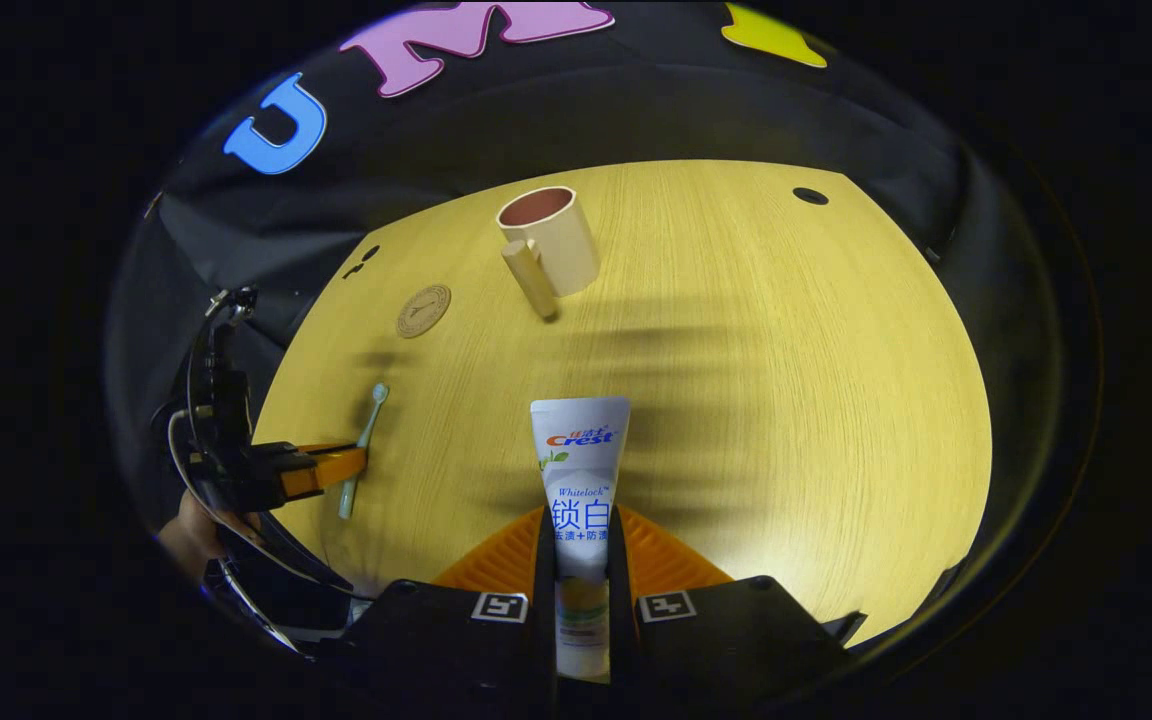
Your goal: Put the toothbrush and toothpaste on the desktop into the cup, then pick up the cup and place it on the coaster on the desktop.
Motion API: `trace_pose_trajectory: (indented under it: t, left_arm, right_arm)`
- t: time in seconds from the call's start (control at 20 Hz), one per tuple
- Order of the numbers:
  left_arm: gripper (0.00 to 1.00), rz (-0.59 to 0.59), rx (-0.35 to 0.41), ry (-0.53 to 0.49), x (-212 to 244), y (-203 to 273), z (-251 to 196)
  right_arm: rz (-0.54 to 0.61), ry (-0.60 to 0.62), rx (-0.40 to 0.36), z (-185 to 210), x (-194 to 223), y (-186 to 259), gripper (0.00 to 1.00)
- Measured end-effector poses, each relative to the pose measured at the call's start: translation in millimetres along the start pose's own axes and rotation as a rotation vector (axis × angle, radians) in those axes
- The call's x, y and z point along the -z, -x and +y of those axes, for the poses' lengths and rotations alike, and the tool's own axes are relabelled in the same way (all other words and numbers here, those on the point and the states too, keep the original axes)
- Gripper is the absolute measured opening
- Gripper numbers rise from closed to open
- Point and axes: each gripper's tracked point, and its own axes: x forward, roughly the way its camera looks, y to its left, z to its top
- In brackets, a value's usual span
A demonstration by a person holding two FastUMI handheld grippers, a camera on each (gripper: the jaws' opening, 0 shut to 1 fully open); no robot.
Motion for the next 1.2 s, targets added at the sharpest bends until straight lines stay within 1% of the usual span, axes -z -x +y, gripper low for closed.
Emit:
trace_pose_trajectory:
  t: [0.2,0.4,0.55,0.65,0.9,1.05,1.2]
  left_arm:
    - [0.07,-0.008,0.025,0.004,0,3,-1]
    - [0.07,-0.072,0.035,0.035,-7,13,-4]
    - [0.07,-0.108,0.058,0.054,-14,24,-10]
    - [0.06,-0.137,0.108,0.072,-19,32,-20]
    - [0.07,-0.216,0.133,0.082,-31,53,-25]
    - [0.07,-0.263,0.124,0.096,-40,63,-22]
    - [0.06,-0.324,0.108,0.092,-53,76,-19]
  right_arm:
    - [-0.03,0.0,-0.019,11,-18,-3,0.25]
    - [-0.101,0.023,-0.03,19,-54,3,0.25]
    - [-0.176,0.034,-0.059,27,-91,10,0.25]
    - [-0.226,0.048,-0.067,34,-118,12,0.25]
    - [-0.411,0.051,-0.112,56,-195,20,0.25]
    - [-0.513,0.074,-0.124,64,-234,21,0.25]
    - [-0.588,0.094,-0.133,74,-273,19,0.25]
